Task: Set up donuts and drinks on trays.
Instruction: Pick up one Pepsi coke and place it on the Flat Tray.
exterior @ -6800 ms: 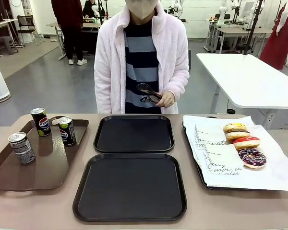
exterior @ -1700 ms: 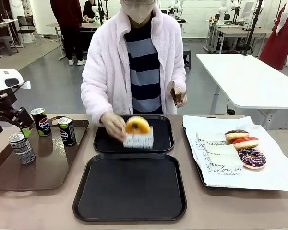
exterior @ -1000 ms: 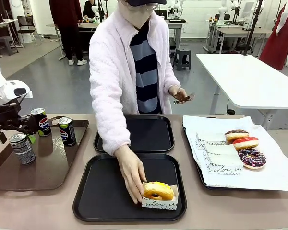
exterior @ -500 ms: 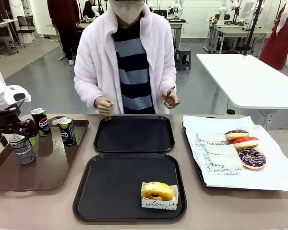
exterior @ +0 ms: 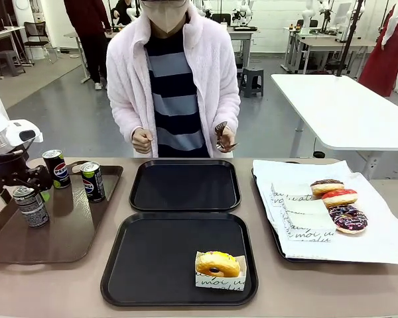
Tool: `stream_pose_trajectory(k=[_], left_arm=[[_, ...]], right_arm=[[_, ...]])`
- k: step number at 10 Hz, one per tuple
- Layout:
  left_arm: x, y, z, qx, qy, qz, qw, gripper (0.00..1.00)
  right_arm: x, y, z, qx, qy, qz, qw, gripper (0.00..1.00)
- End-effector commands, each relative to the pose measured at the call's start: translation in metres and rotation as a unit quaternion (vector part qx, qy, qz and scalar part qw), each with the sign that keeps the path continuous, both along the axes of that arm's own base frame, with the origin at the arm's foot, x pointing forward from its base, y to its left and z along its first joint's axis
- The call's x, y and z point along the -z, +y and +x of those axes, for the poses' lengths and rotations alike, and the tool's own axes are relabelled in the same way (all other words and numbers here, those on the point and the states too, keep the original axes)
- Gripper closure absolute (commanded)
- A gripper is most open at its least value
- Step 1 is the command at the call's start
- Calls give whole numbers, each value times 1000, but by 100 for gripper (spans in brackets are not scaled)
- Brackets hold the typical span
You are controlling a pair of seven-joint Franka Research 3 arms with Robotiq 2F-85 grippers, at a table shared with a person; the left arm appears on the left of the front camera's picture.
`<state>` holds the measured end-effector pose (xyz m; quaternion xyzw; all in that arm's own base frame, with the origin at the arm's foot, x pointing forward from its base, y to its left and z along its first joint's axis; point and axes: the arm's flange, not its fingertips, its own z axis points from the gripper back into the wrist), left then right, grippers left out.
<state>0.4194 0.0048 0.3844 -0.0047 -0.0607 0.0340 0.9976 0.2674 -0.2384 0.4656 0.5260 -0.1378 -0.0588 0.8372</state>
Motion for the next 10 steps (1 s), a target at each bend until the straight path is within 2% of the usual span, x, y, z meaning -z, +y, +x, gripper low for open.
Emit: stream_pose_trajectory(k=[1,4,6,7,8,10], left_arm=[[7,6,4,-10,-12,-12,1000,0],[8,8,6,-11,-17,-15,1000,0],[8,9,5,-10,-17,-21,1000,54],[8,9,6,-10,-16,-21,1000,55],[8,9,6,-12,-14,-19,1000,100],[8,10,7,-14,-10,-15,1000,100]], right_arm=[[0,-1,1,-2,-8,7,1000,0],[0,-1,1,-2,-8,7,1000,0],[0,-1,1,-2,-8,7,1000,0],[0,-1,1,-2,-8,7,1000,0],[0,-1,1,-2,-8,7,1000,0],[0,-1,1,-2,-8,7,1000,0]])
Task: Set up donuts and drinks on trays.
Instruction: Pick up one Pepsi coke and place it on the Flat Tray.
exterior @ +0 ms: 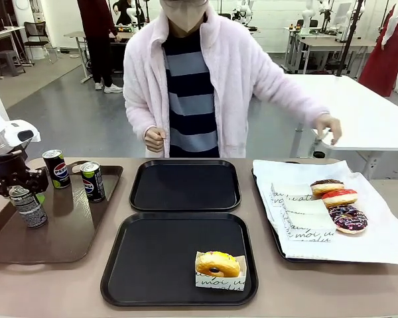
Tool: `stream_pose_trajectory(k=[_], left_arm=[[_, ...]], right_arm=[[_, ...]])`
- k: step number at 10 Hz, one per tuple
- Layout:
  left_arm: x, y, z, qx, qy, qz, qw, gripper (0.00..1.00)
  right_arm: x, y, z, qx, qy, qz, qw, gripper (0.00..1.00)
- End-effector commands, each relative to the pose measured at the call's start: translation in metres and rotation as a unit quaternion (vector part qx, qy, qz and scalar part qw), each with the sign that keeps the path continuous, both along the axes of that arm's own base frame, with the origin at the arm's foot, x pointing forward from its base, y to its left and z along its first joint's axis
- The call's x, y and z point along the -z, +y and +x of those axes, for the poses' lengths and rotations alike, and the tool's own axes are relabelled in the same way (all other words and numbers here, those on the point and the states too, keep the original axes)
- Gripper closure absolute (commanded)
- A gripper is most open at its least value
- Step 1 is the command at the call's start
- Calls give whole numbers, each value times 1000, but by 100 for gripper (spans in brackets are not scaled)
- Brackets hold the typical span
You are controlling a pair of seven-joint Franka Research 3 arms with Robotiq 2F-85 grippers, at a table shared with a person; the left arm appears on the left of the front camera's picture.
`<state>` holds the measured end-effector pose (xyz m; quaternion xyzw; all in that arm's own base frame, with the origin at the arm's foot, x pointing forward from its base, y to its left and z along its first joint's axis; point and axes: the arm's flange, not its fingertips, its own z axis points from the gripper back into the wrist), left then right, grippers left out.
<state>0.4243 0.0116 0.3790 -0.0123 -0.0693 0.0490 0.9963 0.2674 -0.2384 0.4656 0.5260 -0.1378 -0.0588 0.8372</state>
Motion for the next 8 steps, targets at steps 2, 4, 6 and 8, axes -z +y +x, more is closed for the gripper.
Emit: stream_pose_trajectory(k=[2,4,6,8], left_arm=[[-13,2,-2,7,-8,-7,1000,96],[-80,-2,-24,31,-5,0,1000,100],[-153,-5,-59,68,-9,13,998,100],[-194,-7,-91,92,-28,26,995,100]], right_arm=[[0,-1,1,-2,-8,7,1000,0],[0,-1,1,-2,-8,7,1000,0],[0,-1,1,-2,-8,7,1000,0],[0,-1,1,-2,-8,7,1000,0]])
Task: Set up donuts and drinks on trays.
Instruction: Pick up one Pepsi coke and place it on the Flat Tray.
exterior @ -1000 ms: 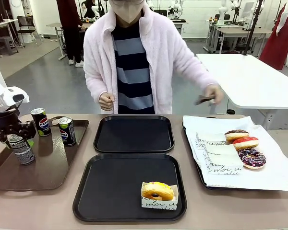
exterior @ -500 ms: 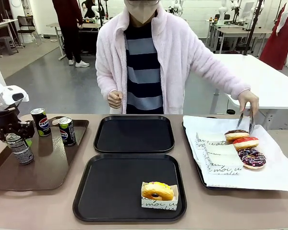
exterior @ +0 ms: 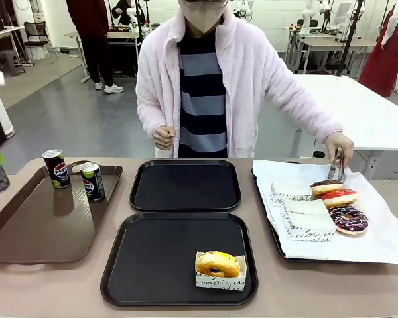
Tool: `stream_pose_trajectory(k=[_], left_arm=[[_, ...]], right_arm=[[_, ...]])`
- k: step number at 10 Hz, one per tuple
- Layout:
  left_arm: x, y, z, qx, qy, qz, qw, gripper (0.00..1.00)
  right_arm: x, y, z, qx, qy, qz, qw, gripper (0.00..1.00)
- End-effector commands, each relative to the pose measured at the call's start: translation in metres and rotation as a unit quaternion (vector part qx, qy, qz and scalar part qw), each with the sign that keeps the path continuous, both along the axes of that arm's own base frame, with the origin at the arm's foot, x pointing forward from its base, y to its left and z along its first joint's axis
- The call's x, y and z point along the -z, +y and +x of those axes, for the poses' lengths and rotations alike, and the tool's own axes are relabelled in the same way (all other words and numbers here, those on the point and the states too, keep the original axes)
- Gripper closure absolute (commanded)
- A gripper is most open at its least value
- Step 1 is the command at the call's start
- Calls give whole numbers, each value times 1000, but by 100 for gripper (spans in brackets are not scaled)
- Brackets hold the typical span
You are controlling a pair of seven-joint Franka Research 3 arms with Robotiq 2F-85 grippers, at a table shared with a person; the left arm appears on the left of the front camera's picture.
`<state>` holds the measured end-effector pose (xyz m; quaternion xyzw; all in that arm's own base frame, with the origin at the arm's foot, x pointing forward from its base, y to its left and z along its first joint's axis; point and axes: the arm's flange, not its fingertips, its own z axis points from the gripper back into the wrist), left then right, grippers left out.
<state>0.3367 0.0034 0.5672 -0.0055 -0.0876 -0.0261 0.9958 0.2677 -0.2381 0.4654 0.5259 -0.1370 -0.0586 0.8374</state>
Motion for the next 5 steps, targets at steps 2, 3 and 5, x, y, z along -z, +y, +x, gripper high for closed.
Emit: stream_pose_trajectory(k=[2,3,5], left_arm=[[-8,1,-7,11,-21,5,1000,100],[-17,-1,-13,9,-8,2,1000,100],[-17,-1,-13,9,-8,2,1000,100]], right_arm=[[0,-1,1,-2,-9,7,1000,0],[0,-1,1,-2,-9,7,1000,0],[0,-1,1,-2,-9,7,1000,0]])
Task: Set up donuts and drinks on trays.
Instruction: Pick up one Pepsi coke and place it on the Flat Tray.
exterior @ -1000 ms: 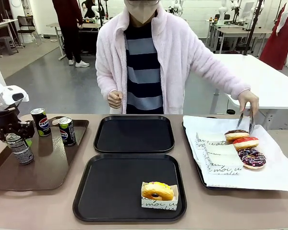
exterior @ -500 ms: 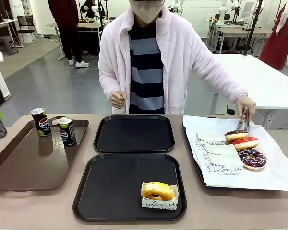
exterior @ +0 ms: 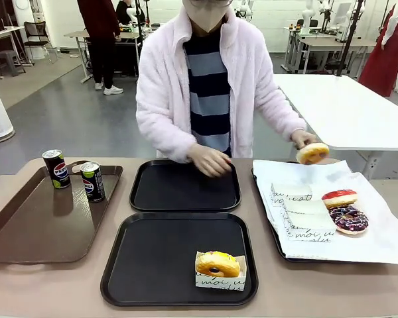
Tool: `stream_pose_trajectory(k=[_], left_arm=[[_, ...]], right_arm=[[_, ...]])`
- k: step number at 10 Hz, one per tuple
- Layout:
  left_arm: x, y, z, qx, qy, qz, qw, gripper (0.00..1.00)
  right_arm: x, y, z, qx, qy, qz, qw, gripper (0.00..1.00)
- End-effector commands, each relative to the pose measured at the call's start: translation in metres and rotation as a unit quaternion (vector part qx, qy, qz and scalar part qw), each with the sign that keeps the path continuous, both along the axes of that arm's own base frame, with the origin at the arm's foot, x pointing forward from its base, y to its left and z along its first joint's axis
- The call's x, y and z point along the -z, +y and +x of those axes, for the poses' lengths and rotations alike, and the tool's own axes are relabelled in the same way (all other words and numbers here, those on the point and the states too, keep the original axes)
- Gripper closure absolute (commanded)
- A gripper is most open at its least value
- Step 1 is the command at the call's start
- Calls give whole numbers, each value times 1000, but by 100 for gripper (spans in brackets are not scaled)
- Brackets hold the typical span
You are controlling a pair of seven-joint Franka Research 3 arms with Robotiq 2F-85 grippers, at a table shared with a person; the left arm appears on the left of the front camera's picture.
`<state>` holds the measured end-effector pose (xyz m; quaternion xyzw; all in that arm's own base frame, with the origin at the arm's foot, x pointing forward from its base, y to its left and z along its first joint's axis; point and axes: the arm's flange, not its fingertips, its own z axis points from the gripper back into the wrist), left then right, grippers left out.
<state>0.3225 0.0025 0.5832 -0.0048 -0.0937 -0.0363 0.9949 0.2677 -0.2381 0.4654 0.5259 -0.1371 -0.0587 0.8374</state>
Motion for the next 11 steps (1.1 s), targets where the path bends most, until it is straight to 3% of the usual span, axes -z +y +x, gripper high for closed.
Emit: stream_pose_trajectory(k=[1,2,3,8,11], left_arm=[[-1,0,1,-1,-2,0,1000,100],[-1,0,1,-1,-2,0,1000,100],[1,0,0,0,1,0,1000,42],[-5,-154,-37,72,3,-36,997,42],[10,-235,-32,110,13,-48,993,42]], right_arm=[[0,-1,1,-2,-9,7,1000,0],[0,-1,1,-2,-9,7,1000,0],[0,-1,1,-2,-9,7,1000,0],[0,-1,1,-2,-9,7,1000,0],[0,-1,1,-2,-9,7,1000,0]])
